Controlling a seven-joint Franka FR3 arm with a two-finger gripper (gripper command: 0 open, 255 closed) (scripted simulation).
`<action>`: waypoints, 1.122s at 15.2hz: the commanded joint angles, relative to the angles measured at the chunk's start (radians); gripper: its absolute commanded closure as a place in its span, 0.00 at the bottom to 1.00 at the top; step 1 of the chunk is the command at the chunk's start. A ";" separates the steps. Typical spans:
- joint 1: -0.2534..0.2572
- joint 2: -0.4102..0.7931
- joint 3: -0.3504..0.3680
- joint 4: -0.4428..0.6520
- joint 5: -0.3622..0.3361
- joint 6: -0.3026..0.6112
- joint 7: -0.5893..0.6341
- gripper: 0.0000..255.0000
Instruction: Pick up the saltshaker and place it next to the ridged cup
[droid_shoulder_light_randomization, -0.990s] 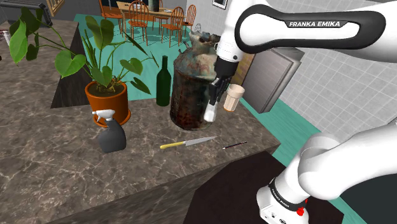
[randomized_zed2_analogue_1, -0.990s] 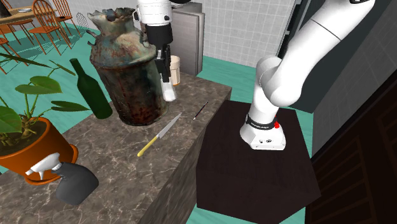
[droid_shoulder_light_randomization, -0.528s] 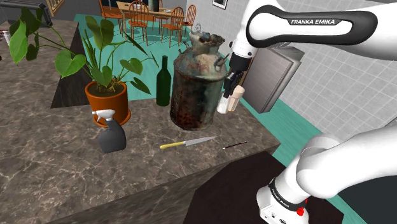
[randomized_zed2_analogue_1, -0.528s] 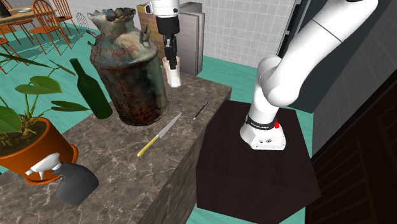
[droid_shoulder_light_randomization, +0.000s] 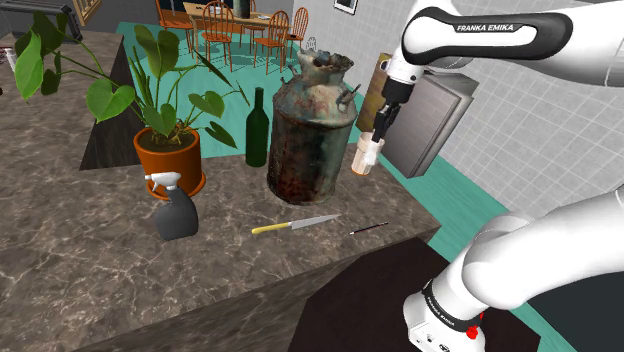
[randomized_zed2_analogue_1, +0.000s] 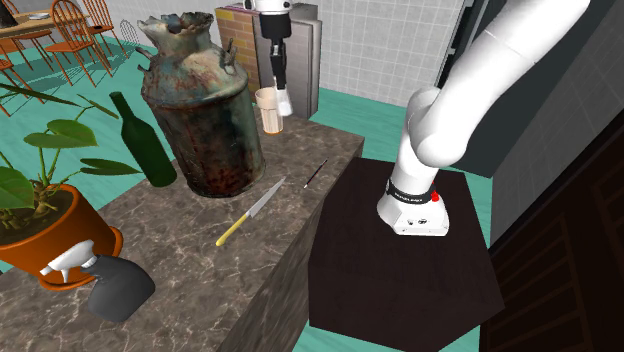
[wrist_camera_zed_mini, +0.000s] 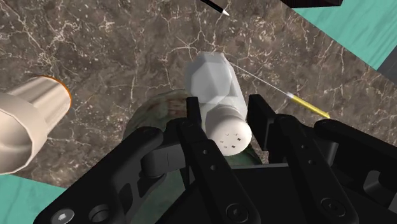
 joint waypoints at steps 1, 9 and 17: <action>-0.017 0.025 -0.038 0.024 -0.013 0.000 -0.053 1.00; -0.057 0.127 -0.142 0.087 -0.027 0.034 -0.196 1.00; -0.059 0.149 -0.151 -0.001 -0.024 0.143 -0.206 1.00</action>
